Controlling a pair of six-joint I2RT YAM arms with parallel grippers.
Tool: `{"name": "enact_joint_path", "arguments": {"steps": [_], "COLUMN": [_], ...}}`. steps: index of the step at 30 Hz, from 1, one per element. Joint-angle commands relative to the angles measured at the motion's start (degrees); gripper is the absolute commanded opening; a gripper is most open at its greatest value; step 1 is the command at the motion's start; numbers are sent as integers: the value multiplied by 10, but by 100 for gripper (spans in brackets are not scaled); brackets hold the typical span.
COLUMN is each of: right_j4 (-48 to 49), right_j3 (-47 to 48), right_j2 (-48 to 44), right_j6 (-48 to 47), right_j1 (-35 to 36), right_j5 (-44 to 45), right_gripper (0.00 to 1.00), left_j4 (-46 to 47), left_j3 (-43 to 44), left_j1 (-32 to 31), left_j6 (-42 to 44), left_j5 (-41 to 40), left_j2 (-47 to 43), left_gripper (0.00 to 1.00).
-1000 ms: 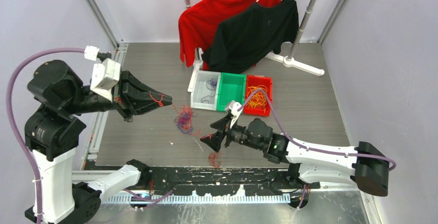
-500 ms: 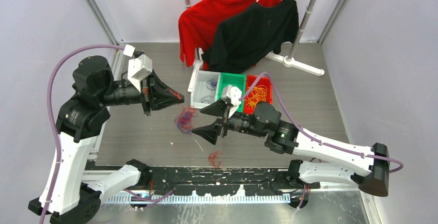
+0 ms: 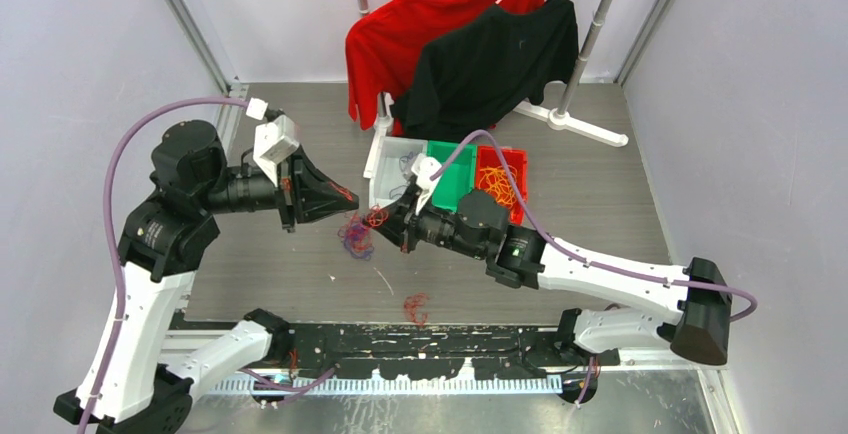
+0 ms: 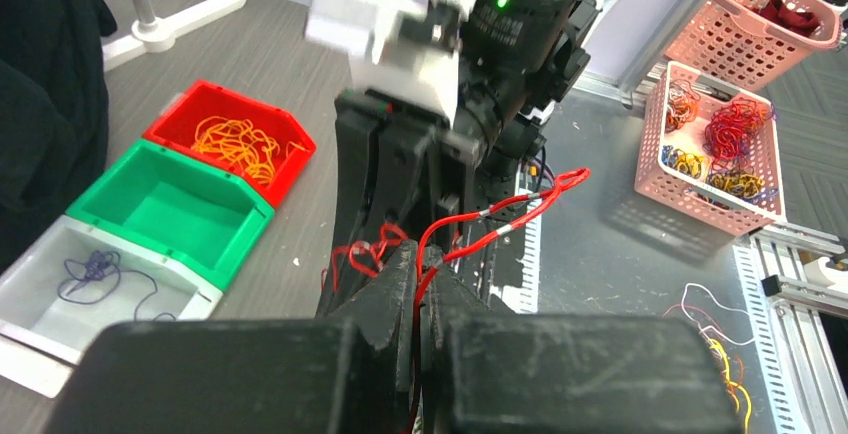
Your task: Untangle the cables
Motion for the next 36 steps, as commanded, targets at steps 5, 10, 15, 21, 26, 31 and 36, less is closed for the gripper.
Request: {"name": "enact_joint_path", "arguments": {"steps": [5, 10, 15, 21, 26, 31, 36], "right_j4": [131, 125, -39, -269, -318, -338, -331], "right_j3": [-43, -69, -30, 51, 82, 118, 142], "right_j2": [-57, -74, -86, -71, -34, 34, 94], "right_j6": [163, 254, 240, 110, 47, 22, -1], "right_j1": [-47, -127, -192, -243, -263, -272, -280], "right_j5": [22, -8, 19, 132, 195, 230, 263], "right_gripper": [1, 1, 1, 1, 1, 1, 1], "left_j4": [39, -50, -153, -240, -238, -238, -231], "left_j3": [-86, -78, -45, -27, -37, -50, -66], "left_j1": [-3, -27, -35, -36, -36, -35, -35], "left_j6": [9, 69, 137, 238, 275, 292, 291], "left_j5": [-58, -122, -133, -155, -241, -284, -326], "left_j2": [-12, 34, 63, 63, 57, 47, 36], "left_gripper": [24, 95, 100, 99, 99, 100, 100]}}
